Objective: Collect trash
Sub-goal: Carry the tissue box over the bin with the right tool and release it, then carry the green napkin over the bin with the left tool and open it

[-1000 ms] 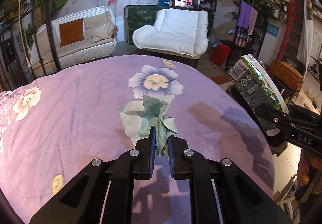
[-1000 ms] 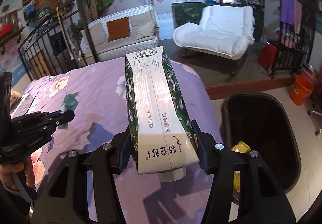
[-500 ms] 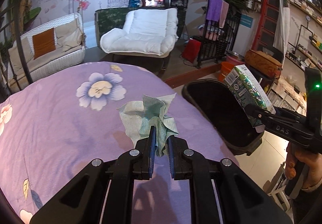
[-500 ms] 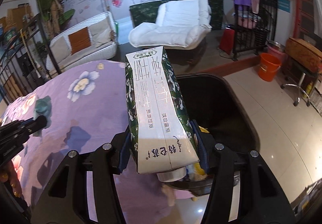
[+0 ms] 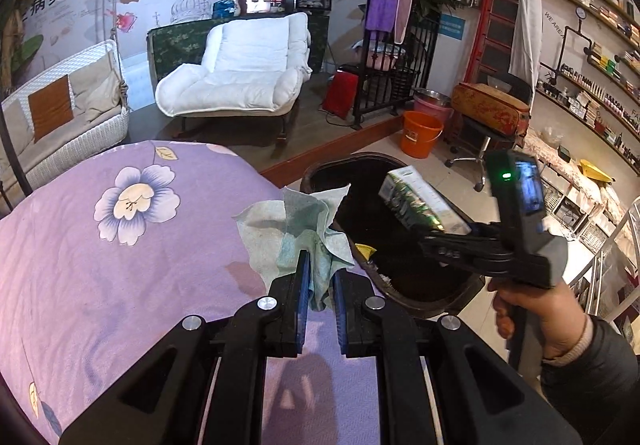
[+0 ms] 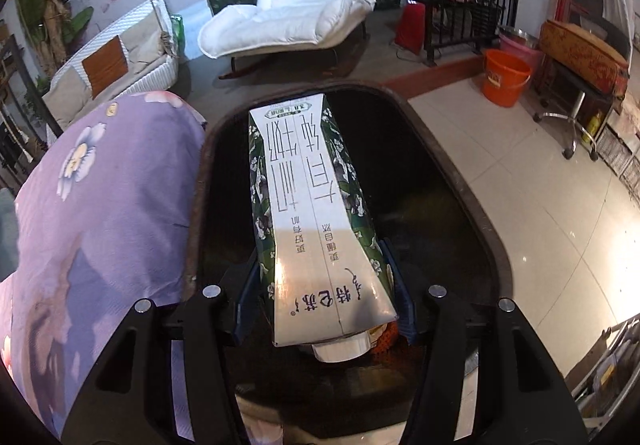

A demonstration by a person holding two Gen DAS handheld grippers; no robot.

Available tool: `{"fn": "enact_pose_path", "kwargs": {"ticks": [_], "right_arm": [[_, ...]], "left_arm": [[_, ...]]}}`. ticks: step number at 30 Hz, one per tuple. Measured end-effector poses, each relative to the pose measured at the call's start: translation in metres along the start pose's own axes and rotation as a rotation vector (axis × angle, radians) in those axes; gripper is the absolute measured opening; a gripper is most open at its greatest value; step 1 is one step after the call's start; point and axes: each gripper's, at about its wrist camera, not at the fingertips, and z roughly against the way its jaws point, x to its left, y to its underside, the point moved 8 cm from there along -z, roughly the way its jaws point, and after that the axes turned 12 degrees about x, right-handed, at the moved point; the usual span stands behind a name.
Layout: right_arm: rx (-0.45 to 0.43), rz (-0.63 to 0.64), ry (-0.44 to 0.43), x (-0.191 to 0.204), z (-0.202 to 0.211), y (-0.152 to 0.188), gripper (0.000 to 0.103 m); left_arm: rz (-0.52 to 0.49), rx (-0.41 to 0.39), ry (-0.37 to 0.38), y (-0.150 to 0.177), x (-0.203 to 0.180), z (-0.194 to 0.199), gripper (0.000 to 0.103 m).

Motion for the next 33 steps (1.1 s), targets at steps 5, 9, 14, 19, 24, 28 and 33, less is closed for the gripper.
{"fn": "enact_pose_path", "kwargs": {"ticks": [5, 9, 14, 19, 24, 28, 33], "right_arm": [[0.018, -0.025, 0.005, -0.005, -0.018, -0.006, 0.075], [0.01, -0.019, -0.011, 0.002, -0.01, -0.003, 0.075], [-0.033, -0.024, -0.013, -0.003, 0.015, 0.011, 0.075], [-0.088, -0.047, -0.025, -0.017, 0.05, 0.027, 0.076], [-0.146, -0.075, 0.016, -0.038, 0.08, 0.043, 0.078], [-0.167, -0.109, 0.037, -0.058, 0.094, 0.058, 0.08], [-0.186, -0.146, 0.066, -0.078, 0.106, 0.071, 0.08]], "left_arm": [[-0.019, 0.015, 0.029, -0.004, -0.014, -0.008, 0.012], [-0.039, 0.03, 0.048, -0.008, -0.026, -0.015, 0.012], [-0.066, 0.055, 0.078, -0.013, -0.043, -0.029, 0.012], [-0.089, 0.079, 0.107, -0.025, -0.062, -0.046, 0.012], [-0.111, 0.12, 0.136, -0.031, -0.083, -0.067, 0.012], [-0.127, 0.162, 0.141, -0.033, -0.094, -0.086, 0.012], [-0.147, 0.2, 0.14, -0.034, -0.103, -0.105, 0.012]]}}
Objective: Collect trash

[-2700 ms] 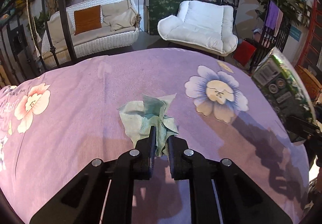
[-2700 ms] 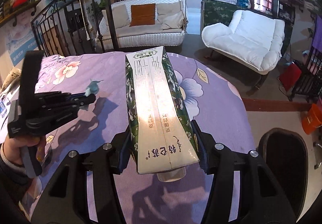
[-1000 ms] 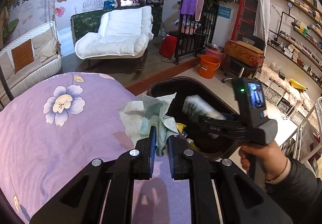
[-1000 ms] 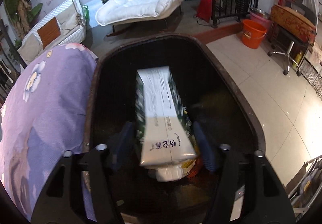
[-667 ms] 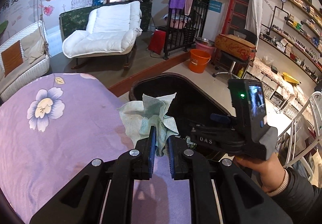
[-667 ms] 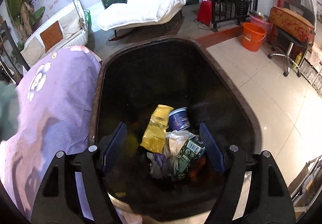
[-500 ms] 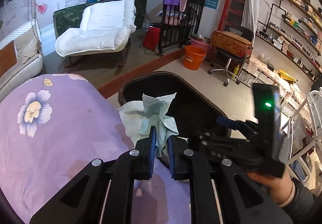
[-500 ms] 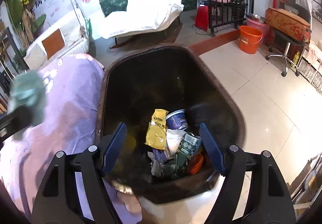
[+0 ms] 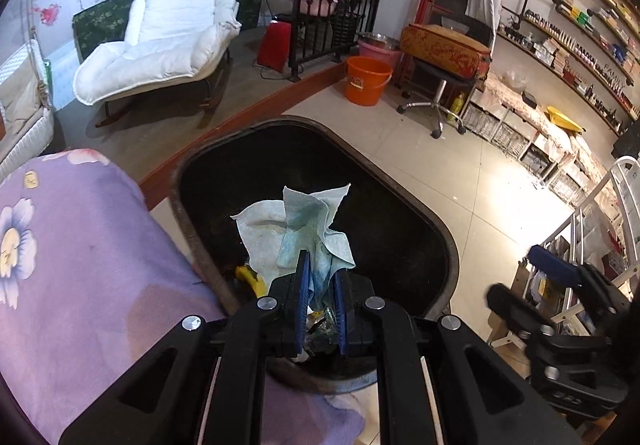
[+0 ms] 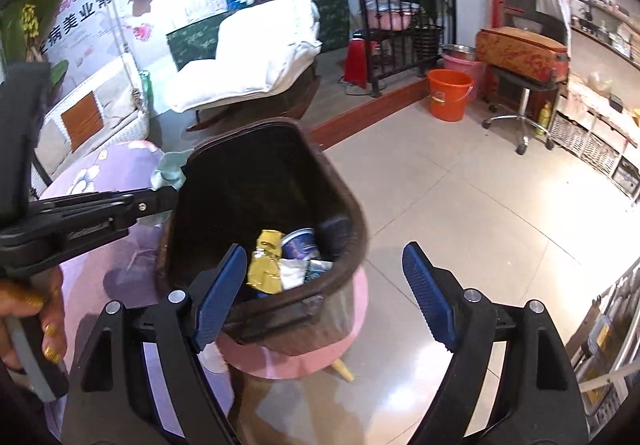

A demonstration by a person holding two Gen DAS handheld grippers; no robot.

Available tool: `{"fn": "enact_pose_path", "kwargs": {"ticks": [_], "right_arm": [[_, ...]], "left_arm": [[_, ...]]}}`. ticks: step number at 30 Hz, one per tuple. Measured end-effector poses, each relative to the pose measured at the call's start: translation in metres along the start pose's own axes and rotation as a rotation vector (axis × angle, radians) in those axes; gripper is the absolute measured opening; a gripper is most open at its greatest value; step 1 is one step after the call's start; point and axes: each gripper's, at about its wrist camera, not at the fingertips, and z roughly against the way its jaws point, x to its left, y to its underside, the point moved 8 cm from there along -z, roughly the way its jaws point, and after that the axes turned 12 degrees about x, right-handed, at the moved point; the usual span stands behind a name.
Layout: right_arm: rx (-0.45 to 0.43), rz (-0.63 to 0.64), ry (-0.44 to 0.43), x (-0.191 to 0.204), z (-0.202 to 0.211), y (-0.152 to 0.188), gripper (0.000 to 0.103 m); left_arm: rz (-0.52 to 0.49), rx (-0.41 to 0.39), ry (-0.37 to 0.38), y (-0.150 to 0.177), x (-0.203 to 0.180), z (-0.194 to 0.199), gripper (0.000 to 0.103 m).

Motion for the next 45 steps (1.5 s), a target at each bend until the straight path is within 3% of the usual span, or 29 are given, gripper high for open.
{"fn": "enact_pose_path", "kwargs": {"ticks": [2, 4, 6, 8, 11, 20, 28, 37, 45], "right_arm": [[-0.003, -0.019, 0.004, -0.009, 0.002, 0.002, 0.08], [-0.002, -0.028, 0.008, -0.014, 0.001, 0.003, 0.08], [-0.008, -0.04, 0.013, -0.019, 0.002, 0.003, 0.081], [-0.009, -0.051, 0.018, -0.023, 0.001, 0.003, 0.082], [-0.016, -0.072, 0.032, -0.033, 0.003, 0.003, 0.085], [-0.033, -0.145, 0.075, -0.058, 0.006, 0.002, 0.088], [-0.078, -0.113, 0.065, -0.031, 0.019, -0.003, 0.092], [-0.211, 0.015, -0.036, 0.056, 0.059, -0.01, 0.098], [-0.264, 0.154, -0.163, 0.144, 0.087, 0.01, 0.098]], "left_arm": [[0.002, 0.005, 0.003, -0.005, -0.003, -0.005, 0.013], [-0.002, 0.019, 0.005, -0.008, -0.007, -0.011, 0.023], [-0.011, 0.028, -0.002, -0.011, -0.009, -0.016, 0.056], [-0.024, 0.013, -0.024, -0.015, -0.011, -0.018, 0.069], [-0.041, 0.02, -0.029, -0.017, -0.013, -0.022, 0.077], [-0.042, -0.039, -0.054, -0.011, -0.015, -0.004, 0.084], [-0.006, -0.207, -0.165, 0.019, 0.005, 0.062, 0.097], [0.138, -0.319, -0.281, 0.074, 0.055, 0.129, 0.098], [0.284, -0.381, -0.416, 0.135, 0.099, 0.177, 0.098]]}}
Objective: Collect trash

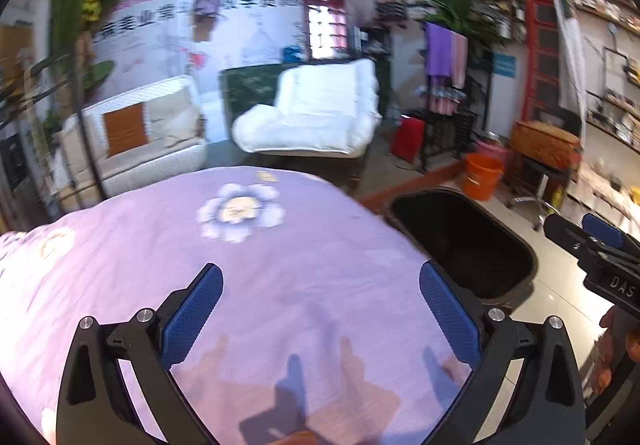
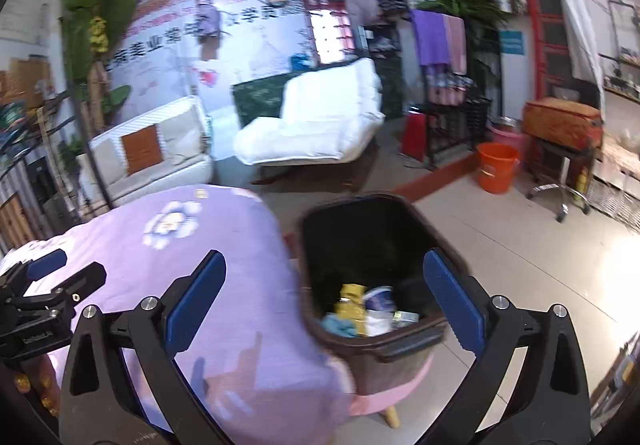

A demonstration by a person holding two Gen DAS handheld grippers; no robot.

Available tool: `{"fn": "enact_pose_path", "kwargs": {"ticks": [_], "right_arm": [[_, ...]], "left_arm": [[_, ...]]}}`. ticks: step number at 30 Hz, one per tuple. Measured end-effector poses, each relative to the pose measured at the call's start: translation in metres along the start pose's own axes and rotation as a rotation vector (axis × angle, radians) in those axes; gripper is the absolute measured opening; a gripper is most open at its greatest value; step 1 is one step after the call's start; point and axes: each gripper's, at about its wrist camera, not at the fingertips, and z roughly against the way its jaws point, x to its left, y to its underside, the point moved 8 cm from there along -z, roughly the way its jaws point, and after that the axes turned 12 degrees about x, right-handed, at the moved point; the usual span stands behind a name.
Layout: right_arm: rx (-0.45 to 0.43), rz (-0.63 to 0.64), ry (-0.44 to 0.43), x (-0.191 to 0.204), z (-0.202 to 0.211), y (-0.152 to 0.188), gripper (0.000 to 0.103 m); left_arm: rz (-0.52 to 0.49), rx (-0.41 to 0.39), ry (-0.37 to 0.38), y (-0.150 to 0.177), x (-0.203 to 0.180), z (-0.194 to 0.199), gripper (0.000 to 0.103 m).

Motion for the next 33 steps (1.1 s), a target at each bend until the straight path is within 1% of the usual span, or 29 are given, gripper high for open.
{"fn": "enact_pose_path", "kwargs": {"ticks": [3, 7, 11, 14, 20, 33], "right_arm": [[-0.022, 0.032, -0.043, 0.025, 0.01, 0.004, 0.098], [-0.052, 0.074, -0.077, 0.049, 0.027, 0.009, 0.098], [-0.062, 0.116, -0.108, 0.072, 0.039, 0.016, 0.098], [-0.072, 0.154, -0.113, 0.086, 0.045, 0.023, 0.098], [-0.09, 0.2, -0.116, 0.098, 0.055, 0.029, 0.098], [-0.095, 0.203, -0.111, 0.1, 0.059, 0.031, 0.098]], "left_arm": [[0.049, -0.017, -0.06, 0.008, 0.023, 0.013, 0.098], [0.103, -0.045, -0.105, 0.014, 0.045, 0.032, 0.098], [0.133, -0.062, -0.129, 0.02, 0.06, 0.046, 0.098], [0.146, -0.073, -0.14, 0.026, 0.068, 0.054, 0.098], [0.179, -0.097, -0.151, 0.032, 0.082, 0.063, 0.098], [0.197, -0.111, -0.16, 0.037, 0.09, 0.067, 0.098]]}}
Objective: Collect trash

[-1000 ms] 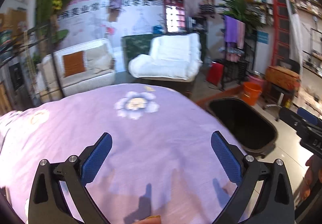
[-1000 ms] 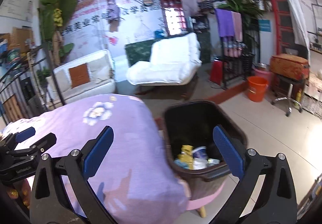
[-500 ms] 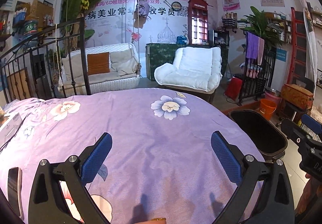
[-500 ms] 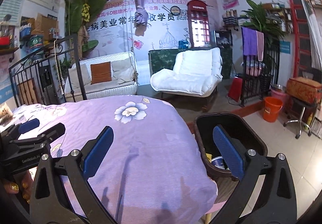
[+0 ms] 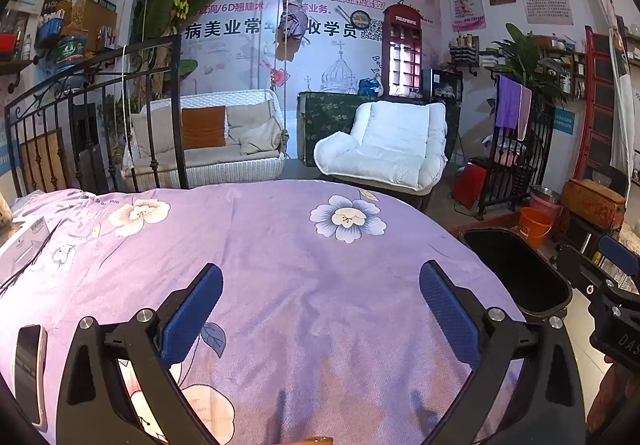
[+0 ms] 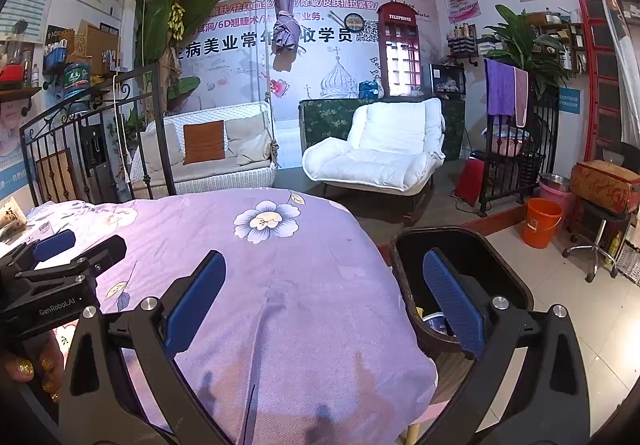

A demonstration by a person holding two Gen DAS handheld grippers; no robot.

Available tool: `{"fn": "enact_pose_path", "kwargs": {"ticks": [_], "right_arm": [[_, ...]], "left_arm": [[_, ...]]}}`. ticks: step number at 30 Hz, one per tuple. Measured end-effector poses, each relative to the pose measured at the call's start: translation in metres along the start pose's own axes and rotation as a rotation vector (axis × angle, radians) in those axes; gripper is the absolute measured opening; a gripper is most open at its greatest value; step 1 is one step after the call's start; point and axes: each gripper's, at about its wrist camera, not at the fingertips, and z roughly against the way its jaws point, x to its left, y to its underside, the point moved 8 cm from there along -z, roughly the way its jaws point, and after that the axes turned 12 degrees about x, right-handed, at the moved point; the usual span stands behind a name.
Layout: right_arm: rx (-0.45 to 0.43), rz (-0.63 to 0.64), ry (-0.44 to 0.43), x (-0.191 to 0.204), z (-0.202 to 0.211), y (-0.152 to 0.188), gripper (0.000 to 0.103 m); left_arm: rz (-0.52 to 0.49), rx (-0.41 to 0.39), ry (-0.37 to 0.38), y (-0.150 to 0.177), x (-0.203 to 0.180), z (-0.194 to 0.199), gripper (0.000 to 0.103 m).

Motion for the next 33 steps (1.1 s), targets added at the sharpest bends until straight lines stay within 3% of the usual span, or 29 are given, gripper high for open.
{"fn": "enact_pose_path", "kwargs": {"ticks": [33], "right_arm": [[0.006, -0.001, 0.001, 0.0026, -0.0041, 0.0044, 0.098]], "left_arm": [[-0.004, -0.001, -0.003, 0.0004, 0.0005, 0.0031, 0.098]]}}
